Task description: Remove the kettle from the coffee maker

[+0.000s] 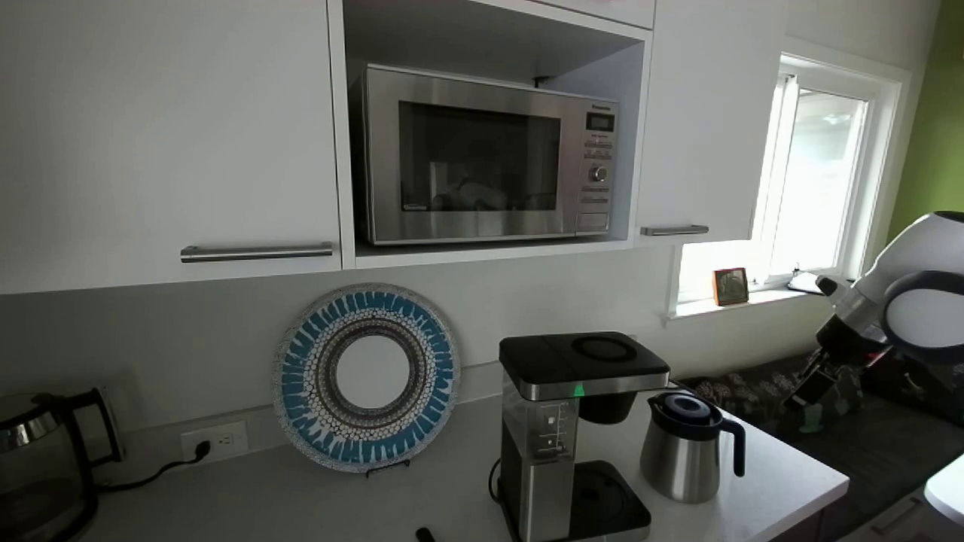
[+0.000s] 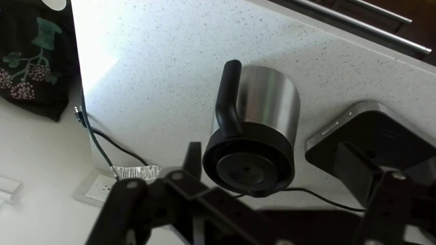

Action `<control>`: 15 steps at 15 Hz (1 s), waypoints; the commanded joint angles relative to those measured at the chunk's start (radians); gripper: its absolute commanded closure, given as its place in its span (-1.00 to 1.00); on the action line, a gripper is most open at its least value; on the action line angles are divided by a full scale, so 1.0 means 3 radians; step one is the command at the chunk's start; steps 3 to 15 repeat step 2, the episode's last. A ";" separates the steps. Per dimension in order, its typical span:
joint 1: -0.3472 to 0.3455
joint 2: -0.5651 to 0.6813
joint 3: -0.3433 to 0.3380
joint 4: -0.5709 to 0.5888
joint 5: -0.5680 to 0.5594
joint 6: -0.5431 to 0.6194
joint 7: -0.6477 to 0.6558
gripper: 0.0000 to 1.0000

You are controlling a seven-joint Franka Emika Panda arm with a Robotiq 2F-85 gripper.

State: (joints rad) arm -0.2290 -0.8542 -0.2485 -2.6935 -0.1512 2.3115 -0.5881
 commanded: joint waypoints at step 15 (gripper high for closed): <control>0.0103 -0.0011 -0.0091 0.0008 -0.0095 -0.0017 0.0074 -1.00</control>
